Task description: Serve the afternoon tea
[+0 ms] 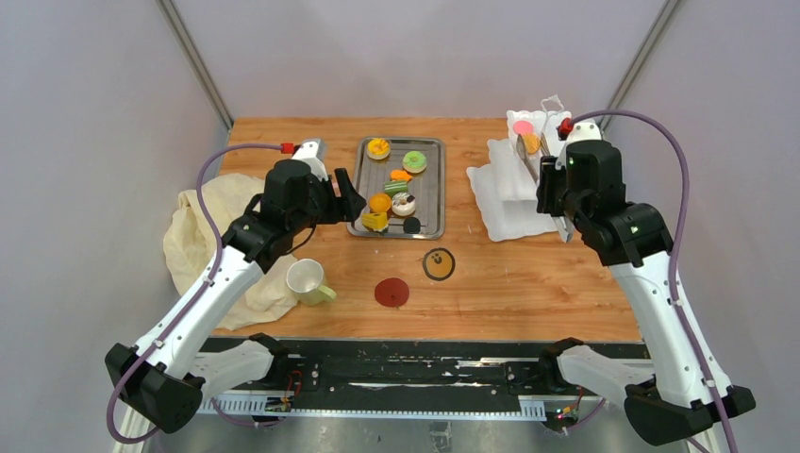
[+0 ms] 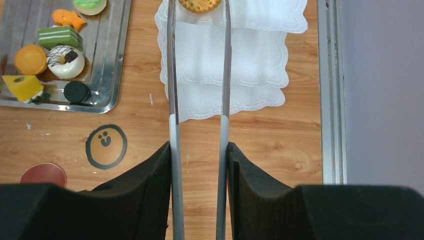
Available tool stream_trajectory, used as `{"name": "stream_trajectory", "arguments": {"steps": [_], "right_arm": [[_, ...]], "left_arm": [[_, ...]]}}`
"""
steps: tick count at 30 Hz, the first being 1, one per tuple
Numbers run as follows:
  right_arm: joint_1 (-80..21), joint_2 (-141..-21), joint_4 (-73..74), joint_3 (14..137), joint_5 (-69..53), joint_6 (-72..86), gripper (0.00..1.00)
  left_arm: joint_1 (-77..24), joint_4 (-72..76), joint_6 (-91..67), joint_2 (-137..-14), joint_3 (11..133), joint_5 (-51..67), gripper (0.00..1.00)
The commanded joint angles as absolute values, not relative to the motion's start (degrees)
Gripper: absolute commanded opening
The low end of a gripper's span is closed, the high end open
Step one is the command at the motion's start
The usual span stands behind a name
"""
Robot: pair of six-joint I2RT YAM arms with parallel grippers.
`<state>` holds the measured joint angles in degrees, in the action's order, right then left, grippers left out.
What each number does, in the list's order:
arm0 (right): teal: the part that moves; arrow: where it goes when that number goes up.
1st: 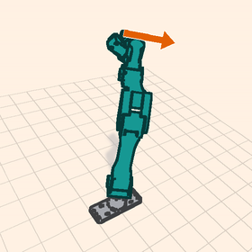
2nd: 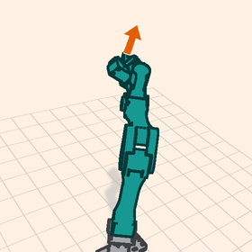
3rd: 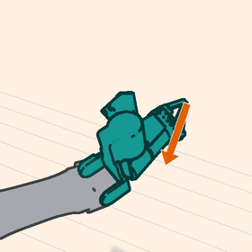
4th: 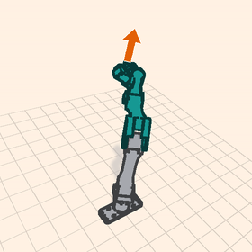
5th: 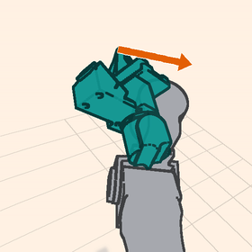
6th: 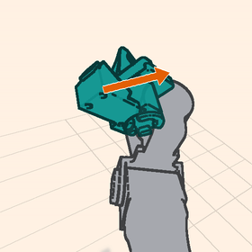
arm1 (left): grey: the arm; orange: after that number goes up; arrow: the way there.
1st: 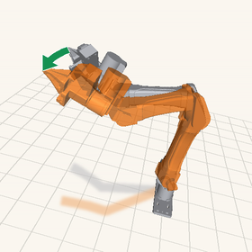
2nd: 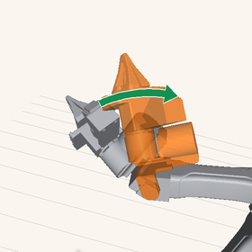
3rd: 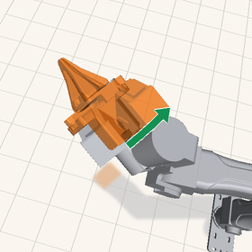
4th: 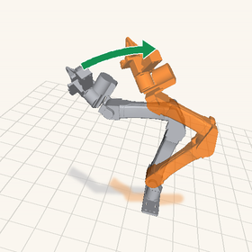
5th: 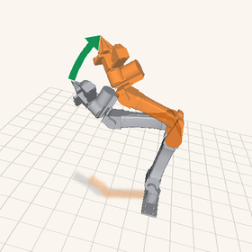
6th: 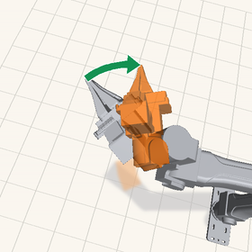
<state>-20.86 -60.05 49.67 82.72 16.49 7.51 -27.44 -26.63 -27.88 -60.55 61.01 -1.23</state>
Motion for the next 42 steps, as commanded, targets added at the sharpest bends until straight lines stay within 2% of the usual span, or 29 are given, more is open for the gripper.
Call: {"name": "stream_trajectory", "arguments": {"steps": [1,7,16,29,37,42], "right_arm": [[-19.24,-59.61,48.26,81.51,16.33,6.76,0.25],[-18.98,-59.49,48.04,81.34,15.35,6.92,0.43],[-19.06,-58.12,48.39,83.16,14.46,6.95,0.5],[-19.04,-55.98,53.32,89.03,5.05,5.45,0.22],[-19.98,-57.02,48.13,84.8,-17.82,4.53,0.12],[-28.61,-61.43,43.54,79.83,-13.43,5.34,0.03]], "left_arm": [[-26.89,-24.62,-28.31,-60.27,60.03,-0.55,0.72],[-26.9,-24.78,-28.3,-59.85,60.11,-0.75,0.72],[-26.89,-24.79,-28.56,-59.76,59.95,-0.54,0.72],[-26.89,-24.96,-28.47,-59.11,59.85,-0.45,0.72],[-26.9,-25.47,-28.74,-58.09,59.07,-1.3,0.73],[-26.9,-26.43,-28.35,-57.03,58.96,-3.07,0.73]]}}
